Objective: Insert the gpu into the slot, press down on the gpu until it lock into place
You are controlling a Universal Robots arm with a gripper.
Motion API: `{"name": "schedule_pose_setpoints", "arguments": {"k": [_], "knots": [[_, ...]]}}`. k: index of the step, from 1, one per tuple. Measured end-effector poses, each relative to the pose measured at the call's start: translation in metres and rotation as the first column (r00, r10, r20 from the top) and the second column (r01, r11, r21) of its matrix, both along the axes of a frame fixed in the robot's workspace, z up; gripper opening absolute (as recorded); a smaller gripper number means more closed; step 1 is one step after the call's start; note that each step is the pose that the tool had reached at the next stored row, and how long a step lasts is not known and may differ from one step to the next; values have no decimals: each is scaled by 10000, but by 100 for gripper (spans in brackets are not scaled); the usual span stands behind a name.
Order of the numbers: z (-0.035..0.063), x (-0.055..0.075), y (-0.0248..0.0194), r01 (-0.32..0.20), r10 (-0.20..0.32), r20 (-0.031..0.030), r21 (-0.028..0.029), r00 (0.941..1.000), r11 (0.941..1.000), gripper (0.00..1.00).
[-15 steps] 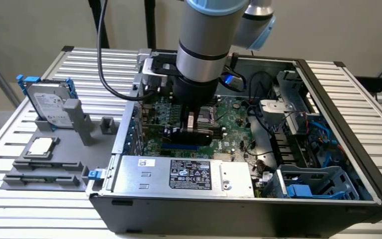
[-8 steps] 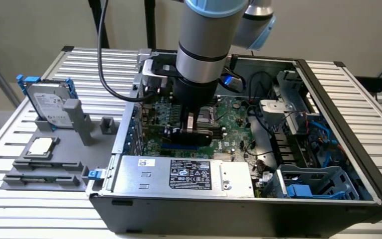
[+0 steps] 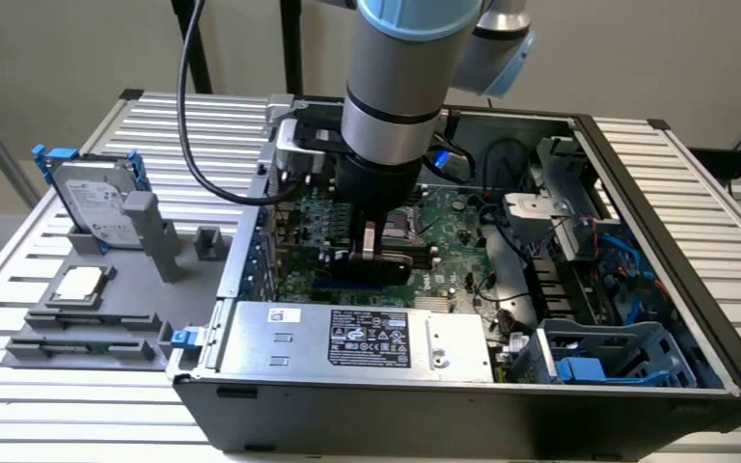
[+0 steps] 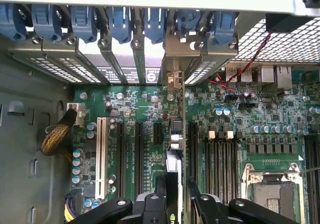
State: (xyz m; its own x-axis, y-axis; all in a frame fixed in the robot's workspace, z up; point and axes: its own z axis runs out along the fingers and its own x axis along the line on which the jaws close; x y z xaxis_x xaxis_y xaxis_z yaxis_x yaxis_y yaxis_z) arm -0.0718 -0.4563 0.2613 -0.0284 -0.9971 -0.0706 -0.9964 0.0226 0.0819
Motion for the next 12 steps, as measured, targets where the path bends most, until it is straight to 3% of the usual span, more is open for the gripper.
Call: {"name": "schedule_pose_setpoints", "arguments": {"k": [12], "knots": [[-27,-16,0,-4,4,-1,1,10000,10000,26]]}}
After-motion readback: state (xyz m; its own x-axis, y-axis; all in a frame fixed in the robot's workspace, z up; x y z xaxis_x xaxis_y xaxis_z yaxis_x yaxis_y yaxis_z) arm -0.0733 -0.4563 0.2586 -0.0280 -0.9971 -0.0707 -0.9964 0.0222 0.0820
